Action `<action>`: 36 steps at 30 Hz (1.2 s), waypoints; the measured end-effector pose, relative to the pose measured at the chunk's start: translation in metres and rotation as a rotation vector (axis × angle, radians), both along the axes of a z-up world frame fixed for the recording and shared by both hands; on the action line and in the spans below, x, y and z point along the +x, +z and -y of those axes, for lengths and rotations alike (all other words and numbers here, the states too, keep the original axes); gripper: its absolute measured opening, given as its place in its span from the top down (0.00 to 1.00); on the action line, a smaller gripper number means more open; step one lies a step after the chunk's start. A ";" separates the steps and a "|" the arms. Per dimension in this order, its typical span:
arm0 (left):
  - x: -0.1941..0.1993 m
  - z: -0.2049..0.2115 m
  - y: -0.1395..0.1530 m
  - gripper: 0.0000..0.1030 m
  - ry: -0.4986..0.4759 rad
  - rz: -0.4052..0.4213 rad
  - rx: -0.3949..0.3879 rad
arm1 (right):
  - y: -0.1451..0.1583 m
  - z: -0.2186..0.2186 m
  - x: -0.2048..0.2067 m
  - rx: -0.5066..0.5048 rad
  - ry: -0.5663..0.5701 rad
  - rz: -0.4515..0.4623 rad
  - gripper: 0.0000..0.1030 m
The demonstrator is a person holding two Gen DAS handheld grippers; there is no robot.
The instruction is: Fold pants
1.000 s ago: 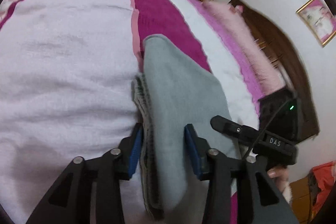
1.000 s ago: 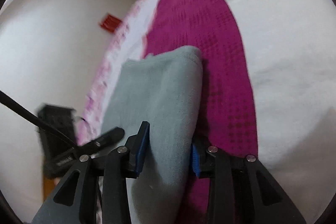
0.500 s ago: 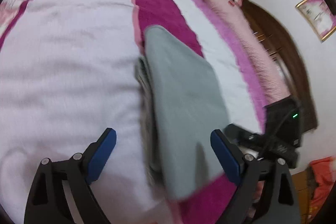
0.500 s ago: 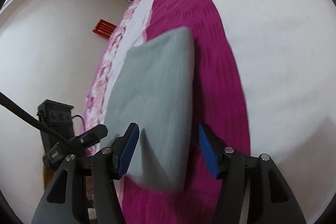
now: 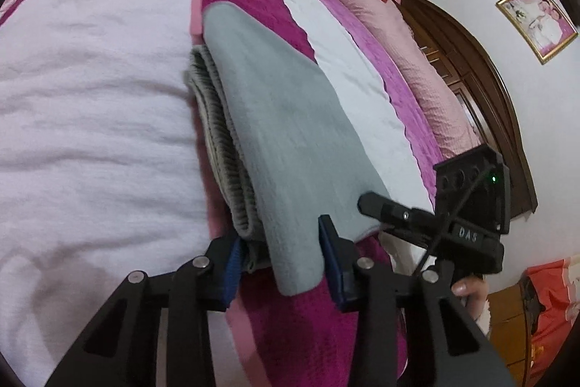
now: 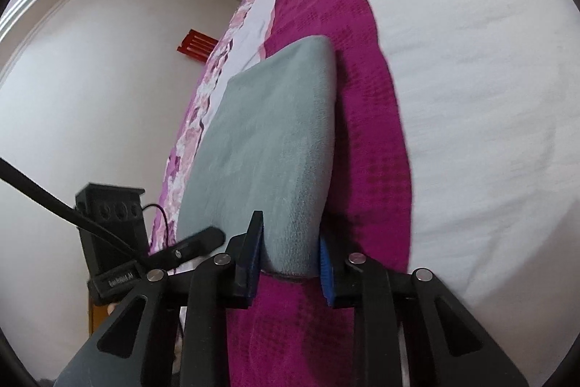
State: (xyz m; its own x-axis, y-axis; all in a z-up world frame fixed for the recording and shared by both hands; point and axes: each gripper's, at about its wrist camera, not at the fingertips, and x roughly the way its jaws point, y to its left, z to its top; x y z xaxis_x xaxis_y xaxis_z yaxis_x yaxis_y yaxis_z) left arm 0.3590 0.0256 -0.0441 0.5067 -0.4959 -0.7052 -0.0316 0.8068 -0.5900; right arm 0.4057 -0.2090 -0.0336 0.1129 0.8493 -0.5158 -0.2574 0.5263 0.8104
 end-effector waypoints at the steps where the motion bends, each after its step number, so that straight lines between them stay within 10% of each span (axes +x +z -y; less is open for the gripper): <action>1: 0.000 0.000 -0.002 0.62 0.003 0.005 0.007 | -0.005 -0.004 0.001 -0.010 0.000 -0.009 0.76; 14: 0.007 0.007 0.004 0.25 -0.030 0.025 0.063 | 0.010 -0.012 -0.013 -0.105 -0.002 0.082 0.57; 17: 0.002 0.014 0.030 0.13 -0.005 0.095 0.195 | 0.038 -0.015 -0.023 -0.255 -0.030 0.239 0.28; 26: -0.032 0.040 0.084 0.11 0.007 0.303 0.429 | 0.110 -0.022 -0.077 -0.319 -0.073 0.672 0.22; 36: -0.071 0.057 0.076 0.10 0.070 0.463 0.564 | 0.102 -0.007 -0.137 -0.352 -0.207 0.941 0.16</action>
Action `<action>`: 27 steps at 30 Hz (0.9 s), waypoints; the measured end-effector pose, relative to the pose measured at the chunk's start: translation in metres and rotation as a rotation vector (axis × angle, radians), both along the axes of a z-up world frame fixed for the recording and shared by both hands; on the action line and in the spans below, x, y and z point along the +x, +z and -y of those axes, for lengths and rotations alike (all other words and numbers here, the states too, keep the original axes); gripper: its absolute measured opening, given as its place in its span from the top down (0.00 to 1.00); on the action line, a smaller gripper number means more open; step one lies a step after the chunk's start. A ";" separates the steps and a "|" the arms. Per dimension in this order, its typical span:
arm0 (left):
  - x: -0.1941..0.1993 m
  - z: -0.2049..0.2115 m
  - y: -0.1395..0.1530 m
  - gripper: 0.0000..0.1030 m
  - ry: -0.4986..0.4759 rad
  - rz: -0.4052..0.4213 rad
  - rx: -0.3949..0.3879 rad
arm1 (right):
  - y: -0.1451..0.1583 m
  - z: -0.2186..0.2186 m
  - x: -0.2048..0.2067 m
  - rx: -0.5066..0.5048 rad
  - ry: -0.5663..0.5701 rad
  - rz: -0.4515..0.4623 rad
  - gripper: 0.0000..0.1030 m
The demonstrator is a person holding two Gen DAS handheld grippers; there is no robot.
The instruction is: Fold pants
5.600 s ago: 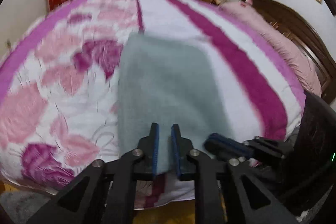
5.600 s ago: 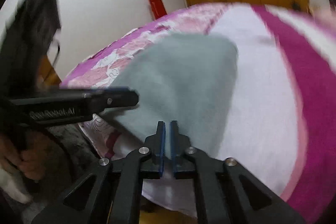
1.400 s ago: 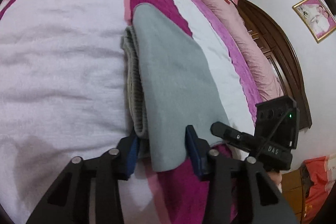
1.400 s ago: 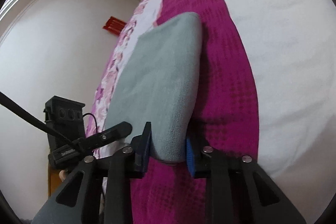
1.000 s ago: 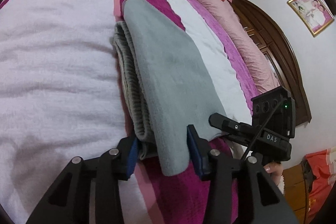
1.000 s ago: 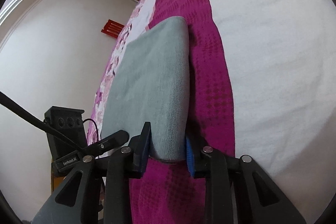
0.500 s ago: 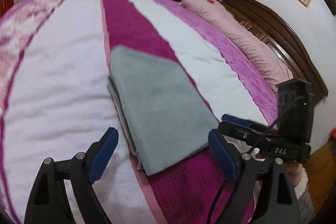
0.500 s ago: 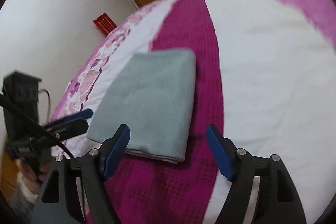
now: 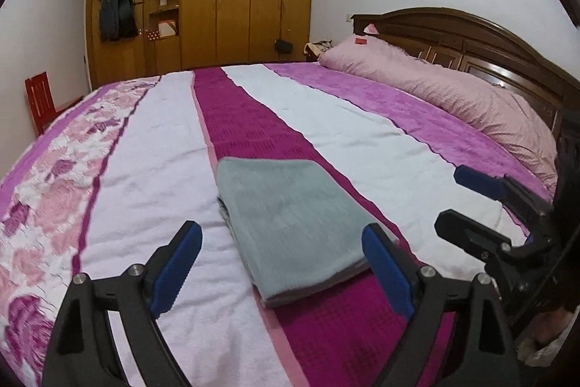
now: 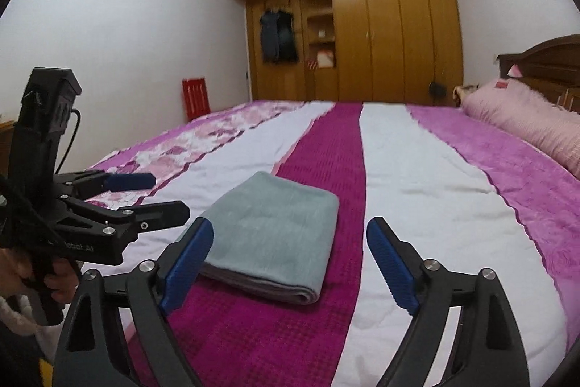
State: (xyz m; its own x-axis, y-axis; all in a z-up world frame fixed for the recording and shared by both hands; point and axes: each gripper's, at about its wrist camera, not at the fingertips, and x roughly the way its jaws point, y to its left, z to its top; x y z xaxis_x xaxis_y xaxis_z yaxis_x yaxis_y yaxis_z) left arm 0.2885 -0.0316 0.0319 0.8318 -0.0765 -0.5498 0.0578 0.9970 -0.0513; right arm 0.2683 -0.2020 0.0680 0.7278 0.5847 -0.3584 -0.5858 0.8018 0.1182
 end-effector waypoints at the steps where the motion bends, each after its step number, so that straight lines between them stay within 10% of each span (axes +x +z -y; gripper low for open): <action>1: -0.002 -0.001 -0.003 0.10 -0.002 -0.002 -0.012 | -0.006 0.001 0.002 -0.004 -0.005 -0.016 0.16; 13: 0.013 0.000 -0.072 0.09 0.023 -0.084 -0.047 | -0.053 0.003 0.034 -0.011 -0.021 -0.216 0.09; 27: 0.013 -0.003 -0.076 0.08 0.041 -0.079 -0.063 | -0.052 0.008 0.029 -0.011 -0.030 -0.206 0.07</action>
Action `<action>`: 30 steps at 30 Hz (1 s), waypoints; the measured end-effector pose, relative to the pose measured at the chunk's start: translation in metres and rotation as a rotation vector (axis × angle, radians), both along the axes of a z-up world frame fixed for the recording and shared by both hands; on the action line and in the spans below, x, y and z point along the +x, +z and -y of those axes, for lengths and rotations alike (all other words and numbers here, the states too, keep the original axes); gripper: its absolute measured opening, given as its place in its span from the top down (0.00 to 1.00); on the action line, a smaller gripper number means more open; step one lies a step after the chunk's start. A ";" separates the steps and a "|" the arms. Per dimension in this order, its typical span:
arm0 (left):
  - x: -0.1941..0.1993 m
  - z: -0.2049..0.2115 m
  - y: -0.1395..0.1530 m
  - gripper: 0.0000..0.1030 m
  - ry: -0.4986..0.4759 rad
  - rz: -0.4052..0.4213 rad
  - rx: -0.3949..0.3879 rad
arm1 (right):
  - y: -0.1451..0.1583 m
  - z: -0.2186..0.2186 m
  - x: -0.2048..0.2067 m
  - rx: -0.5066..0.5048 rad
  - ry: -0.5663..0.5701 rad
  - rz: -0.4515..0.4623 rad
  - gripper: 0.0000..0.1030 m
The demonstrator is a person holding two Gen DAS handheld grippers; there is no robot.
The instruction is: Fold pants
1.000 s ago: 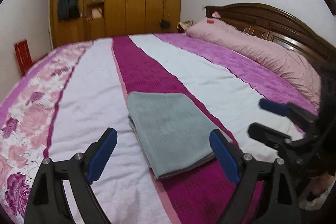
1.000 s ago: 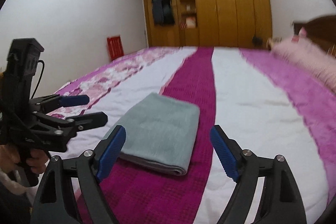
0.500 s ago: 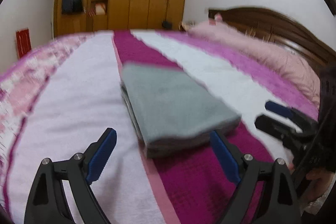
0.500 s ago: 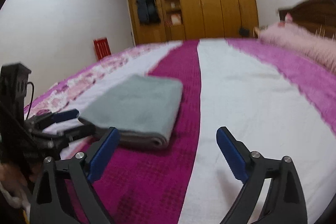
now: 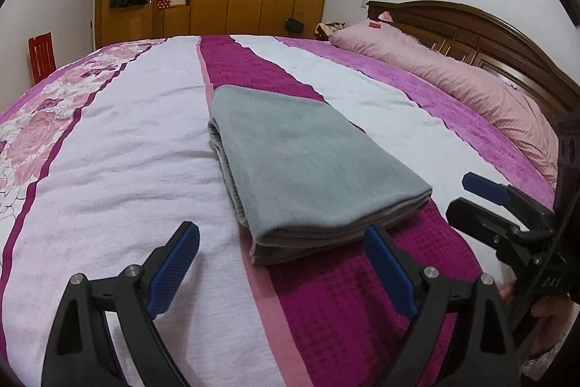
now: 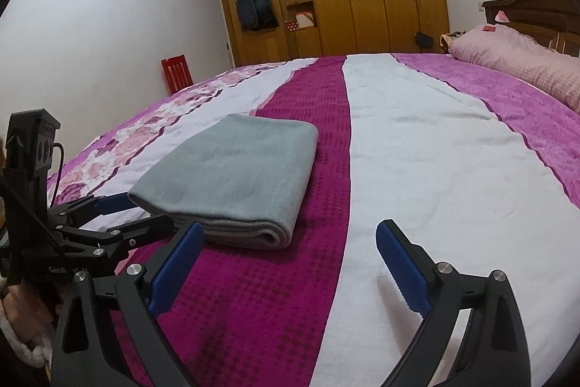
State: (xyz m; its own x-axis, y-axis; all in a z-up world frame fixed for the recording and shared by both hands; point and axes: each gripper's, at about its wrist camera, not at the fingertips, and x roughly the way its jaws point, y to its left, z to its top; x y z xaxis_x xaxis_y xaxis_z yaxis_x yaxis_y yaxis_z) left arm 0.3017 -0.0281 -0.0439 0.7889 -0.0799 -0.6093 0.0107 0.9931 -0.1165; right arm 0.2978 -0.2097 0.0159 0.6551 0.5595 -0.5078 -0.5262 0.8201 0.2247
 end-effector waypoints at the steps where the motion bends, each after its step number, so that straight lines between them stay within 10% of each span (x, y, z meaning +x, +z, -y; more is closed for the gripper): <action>1: 0.000 0.001 0.000 0.08 -0.002 0.001 0.002 | 0.000 0.000 0.000 -0.003 0.000 -0.001 0.07; 30: 0.000 0.000 0.000 0.08 -0.002 0.003 0.003 | 0.000 0.001 0.000 -0.010 -0.003 -0.006 0.06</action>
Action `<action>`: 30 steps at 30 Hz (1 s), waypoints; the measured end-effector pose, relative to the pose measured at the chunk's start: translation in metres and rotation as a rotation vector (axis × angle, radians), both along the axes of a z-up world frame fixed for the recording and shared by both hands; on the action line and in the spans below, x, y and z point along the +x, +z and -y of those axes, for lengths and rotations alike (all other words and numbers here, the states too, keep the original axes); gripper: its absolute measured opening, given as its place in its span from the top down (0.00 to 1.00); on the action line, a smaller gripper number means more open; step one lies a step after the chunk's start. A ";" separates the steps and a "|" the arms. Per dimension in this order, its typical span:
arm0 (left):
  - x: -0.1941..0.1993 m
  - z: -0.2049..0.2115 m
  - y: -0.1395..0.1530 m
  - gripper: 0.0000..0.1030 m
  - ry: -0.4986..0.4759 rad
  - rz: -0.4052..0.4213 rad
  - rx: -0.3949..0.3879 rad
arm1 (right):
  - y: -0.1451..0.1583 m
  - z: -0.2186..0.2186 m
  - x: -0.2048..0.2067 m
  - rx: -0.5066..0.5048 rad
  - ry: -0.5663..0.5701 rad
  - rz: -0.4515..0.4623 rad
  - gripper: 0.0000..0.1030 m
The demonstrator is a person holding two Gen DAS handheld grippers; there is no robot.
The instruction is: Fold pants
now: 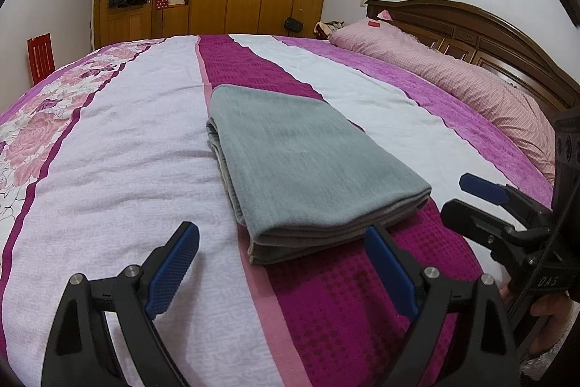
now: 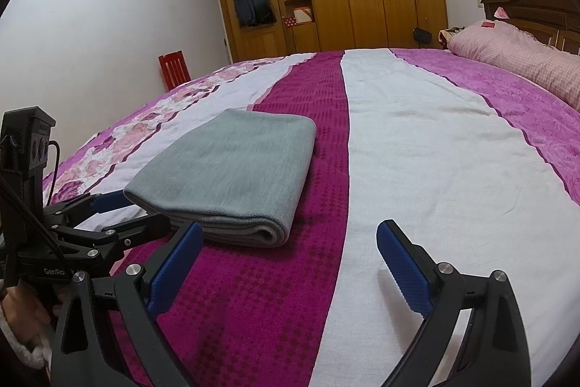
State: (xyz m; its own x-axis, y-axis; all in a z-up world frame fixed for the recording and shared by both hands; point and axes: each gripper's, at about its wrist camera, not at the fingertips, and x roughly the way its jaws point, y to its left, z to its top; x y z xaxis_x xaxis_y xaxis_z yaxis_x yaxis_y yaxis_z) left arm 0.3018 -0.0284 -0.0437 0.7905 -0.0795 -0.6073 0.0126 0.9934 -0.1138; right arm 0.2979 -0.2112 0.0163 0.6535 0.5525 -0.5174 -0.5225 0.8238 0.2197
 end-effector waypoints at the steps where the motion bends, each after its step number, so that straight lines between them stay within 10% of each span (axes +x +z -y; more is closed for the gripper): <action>1: 0.000 0.000 0.000 0.08 0.000 -0.001 0.000 | 0.000 0.000 0.000 -0.001 0.000 0.000 0.06; 30: -0.001 0.001 -0.001 0.08 0.003 -0.002 0.011 | -0.003 0.002 0.001 -0.008 -0.010 -0.004 0.06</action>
